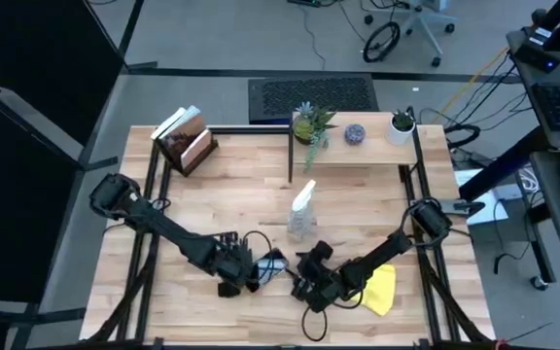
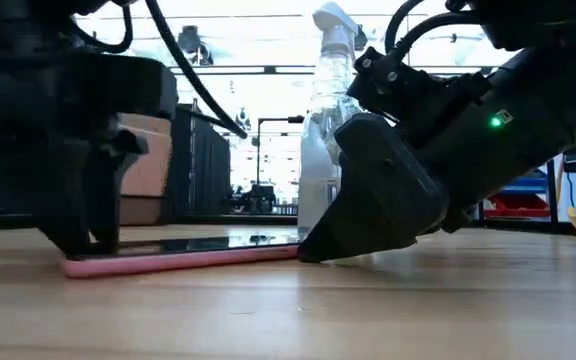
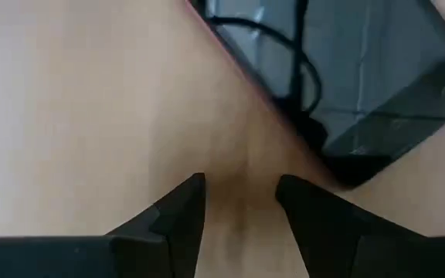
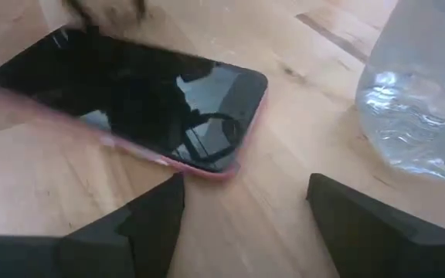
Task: Apply microfiber cloth
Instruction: Wipe the front of the cellphone using the microfiber cloth
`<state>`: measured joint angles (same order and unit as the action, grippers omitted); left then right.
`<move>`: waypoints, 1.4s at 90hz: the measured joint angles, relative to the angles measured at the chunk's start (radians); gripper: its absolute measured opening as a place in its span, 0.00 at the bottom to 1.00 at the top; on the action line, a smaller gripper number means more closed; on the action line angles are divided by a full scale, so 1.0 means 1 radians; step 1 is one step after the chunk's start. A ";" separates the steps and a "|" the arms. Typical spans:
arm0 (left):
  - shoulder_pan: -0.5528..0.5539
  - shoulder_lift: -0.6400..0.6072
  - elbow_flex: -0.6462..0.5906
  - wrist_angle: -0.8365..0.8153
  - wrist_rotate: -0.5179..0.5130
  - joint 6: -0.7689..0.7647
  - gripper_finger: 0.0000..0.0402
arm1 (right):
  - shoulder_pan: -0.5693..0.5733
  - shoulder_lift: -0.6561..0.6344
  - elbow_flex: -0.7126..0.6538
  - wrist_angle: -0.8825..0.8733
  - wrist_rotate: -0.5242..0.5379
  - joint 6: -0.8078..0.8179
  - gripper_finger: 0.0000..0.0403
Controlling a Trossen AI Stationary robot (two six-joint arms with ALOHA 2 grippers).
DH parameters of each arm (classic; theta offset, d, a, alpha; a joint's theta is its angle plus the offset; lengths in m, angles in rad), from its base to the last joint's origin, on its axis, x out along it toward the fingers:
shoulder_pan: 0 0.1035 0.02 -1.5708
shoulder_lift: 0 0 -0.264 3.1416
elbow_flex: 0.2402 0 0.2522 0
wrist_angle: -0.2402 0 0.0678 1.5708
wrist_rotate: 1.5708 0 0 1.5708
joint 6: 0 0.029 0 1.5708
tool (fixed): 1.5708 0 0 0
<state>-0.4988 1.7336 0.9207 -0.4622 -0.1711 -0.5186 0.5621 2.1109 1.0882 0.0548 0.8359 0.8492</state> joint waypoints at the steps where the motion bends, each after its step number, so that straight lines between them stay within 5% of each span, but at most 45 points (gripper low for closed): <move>1: -0.001 -0.001 -0.002 0.006 0.003 0.000 0.41 | 0.000 0.000 0.000 0.000 0.000 0.000 0.64; 48: -0.021 0.010 0.000 0.326 0.061 -0.020 0.41 | -0.039 -0.008 0.000 0.003 -0.003 -0.068 0.64; 73: -0.023 -0.047 0.113 0.065 0.035 -0.018 0.41 | 0.023 -0.274 0.000 -0.211 -0.243 -0.231 0.64; 86: -0.040 -0.047 0.095 -0.027 -0.013 -0.017 0.41 | 0.074 -0.357 0.000 -0.358 -0.120 -0.122 0.64; 95: -0.054 -0.027 0.044 0.021 -0.015 -0.024 0.41 | 0.087 -0.323 0.000 -0.333 -0.026 -0.077 0.64; 126: -0.086 0.074 -0.005 0.255 -0.016 -0.023 0.41 | 0.012 -0.030 0.000 0.066 -0.080 -0.194 0.64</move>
<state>-0.5849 1.8078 0.9161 -0.2072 -0.1870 -0.5419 0.5740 2.0811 1.0882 0.1212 0.7563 0.6548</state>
